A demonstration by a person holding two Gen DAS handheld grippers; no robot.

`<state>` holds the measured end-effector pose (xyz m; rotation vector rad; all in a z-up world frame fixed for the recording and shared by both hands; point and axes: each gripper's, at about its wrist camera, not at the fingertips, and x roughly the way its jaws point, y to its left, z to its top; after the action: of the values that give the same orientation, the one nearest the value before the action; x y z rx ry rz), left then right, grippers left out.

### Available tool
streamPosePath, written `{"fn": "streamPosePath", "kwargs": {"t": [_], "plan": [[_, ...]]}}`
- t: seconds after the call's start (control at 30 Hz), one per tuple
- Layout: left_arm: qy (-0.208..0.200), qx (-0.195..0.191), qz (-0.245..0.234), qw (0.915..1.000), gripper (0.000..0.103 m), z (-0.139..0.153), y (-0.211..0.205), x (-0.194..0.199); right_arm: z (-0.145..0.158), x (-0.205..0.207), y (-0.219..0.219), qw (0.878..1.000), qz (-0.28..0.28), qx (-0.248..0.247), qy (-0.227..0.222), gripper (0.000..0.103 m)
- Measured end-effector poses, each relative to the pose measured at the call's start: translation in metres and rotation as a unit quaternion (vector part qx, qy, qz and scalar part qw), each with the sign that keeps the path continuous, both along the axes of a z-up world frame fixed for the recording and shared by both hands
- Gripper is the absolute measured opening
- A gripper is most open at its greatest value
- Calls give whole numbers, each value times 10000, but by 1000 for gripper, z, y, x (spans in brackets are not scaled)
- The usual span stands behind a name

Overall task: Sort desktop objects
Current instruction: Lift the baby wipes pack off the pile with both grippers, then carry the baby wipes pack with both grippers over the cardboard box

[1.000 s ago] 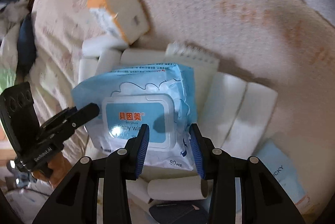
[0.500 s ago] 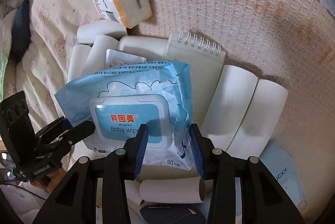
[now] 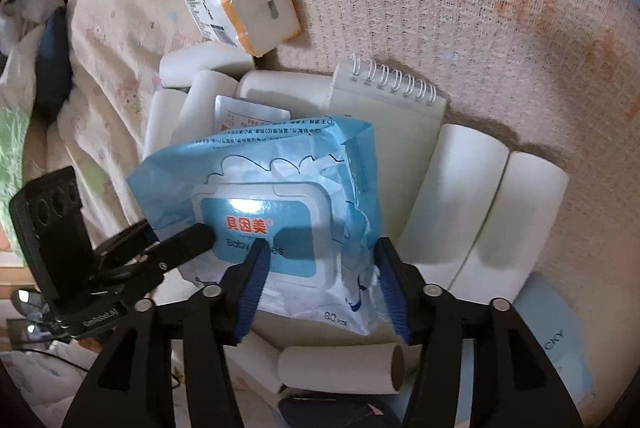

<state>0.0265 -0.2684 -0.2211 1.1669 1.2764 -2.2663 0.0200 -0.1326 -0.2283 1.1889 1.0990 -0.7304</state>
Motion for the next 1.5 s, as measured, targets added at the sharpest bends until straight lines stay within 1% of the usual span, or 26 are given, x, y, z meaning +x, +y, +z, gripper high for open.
{"fn": "streamPosePath", "kwargs": {"t": [0.1,0.13,0.2,0.4,0.53,0.67,0.8,0.87,0.9,0.97,1.07,1.17,1.33,1.5], "plan": [[2,-25,-88,10000,52,0,-2,-2,-4,4,4,9999,92,-33,103,53],[-4,-32,-95,9999,52,0,-1,-3,-7,10,6,9999,99,-17,108,55],[-21,-39,-106,9999,52,1,-1,-5,-7,10,6,10000,41,5,64,56],[-132,-81,-204,9997,52,4,5,-14,-8,12,10,9999,114,-23,18,56],[-132,-114,-300,9994,52,11,9,-16,-4,14,16,9997,200,-98,60,57],[8,8,-396,9992,52,20,12,-16,7,15,26,9996,201,-177,133,57],[222,77,-498,9985,52,36,18,-17,28,12,35,9987,217,-385,249,57],[321,12,-595,9977,51,45,24,-19,39,12,40,9981,193,-499,291,57],[382,-47,-650,9971,51,52,27,-19,50,4,38,9975,208,-582,337,57],[505,-204,-787,9954,52,66,35,-22,62,1,43,9965,253,-667,441,57],[710,-399,-1025,9914,52,89,47,-28,87,-10,53,9939,245,-915,570,57],[898,-511,-1212,9872,52,104,59,-35,110,-21,61,9914,222,-1117,649,57],[1140,-694,-1534,9791,52,127,82,-43,149,-50,77,9871,21,-1431,718,57],[1354,-691,-1841,9711,52,144,104,-52,177,-76,95,9826,-141,-1672,797,57]]}}
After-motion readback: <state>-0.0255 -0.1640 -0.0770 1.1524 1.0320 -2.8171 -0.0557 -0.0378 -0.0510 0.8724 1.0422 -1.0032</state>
